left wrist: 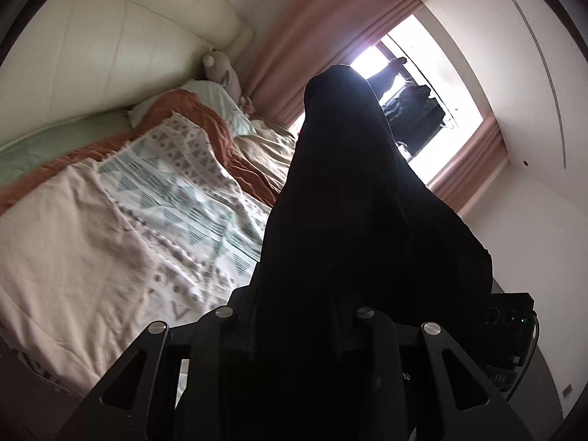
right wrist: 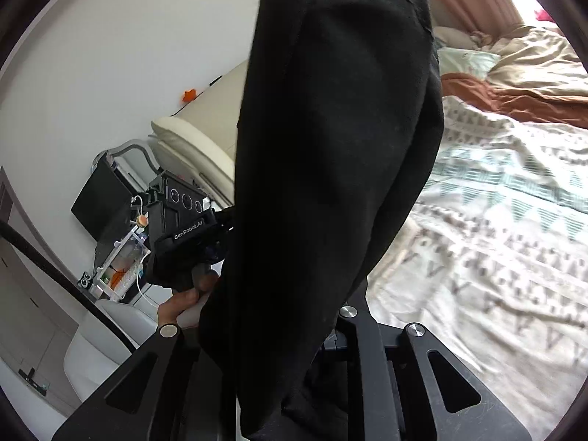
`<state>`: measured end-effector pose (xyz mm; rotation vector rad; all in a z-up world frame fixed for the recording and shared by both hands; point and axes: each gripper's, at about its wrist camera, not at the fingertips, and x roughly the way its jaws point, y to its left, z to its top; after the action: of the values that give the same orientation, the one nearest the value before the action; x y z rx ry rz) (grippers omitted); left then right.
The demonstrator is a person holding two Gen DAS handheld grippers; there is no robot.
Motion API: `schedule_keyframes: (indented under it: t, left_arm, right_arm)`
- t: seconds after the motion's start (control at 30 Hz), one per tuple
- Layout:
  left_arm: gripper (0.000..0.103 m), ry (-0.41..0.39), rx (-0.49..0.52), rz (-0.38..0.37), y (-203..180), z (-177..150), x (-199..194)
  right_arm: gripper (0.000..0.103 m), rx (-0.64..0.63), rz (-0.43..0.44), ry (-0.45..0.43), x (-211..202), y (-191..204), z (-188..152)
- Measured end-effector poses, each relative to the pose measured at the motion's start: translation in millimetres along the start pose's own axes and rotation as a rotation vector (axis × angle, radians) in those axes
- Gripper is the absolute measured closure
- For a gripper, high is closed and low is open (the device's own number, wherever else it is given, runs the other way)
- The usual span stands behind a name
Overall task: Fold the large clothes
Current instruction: 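Lift the folded shirt with both grippers and carry it toward the headboard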
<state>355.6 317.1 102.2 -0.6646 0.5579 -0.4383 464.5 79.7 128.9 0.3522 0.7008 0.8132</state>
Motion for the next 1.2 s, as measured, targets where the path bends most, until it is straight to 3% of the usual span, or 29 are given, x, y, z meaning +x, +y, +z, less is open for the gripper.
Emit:
schedule_keyframes:
  t: [0.3,0.6,0.93,1.2]
  left_arm:
    - [0.074,-0.035,0.007,0.116,64.2,40.4,-51.1]
    - [0.074,-0.018,0.018,0.293,119.8,69.1,-78.4]
    - [0.074,0.058,-0.005,0.385,174.8,80.0,-37.9]
    - [0.074,0.119,-0.061,0.449,224.5,85.7,10.4]
  right_arm:
    - [0.089,0.025,0.119,0.010,120.4,22.3,7.6]
    - [0.089,0.107,0.241,0.061,238.3,24.6,27.4]
    - [0.089,0.262,0.335,0.079,333.5,-17.9,34.9]
    - [0.089,0.218,0.265,0.100,392.5,-46.5,51.7]
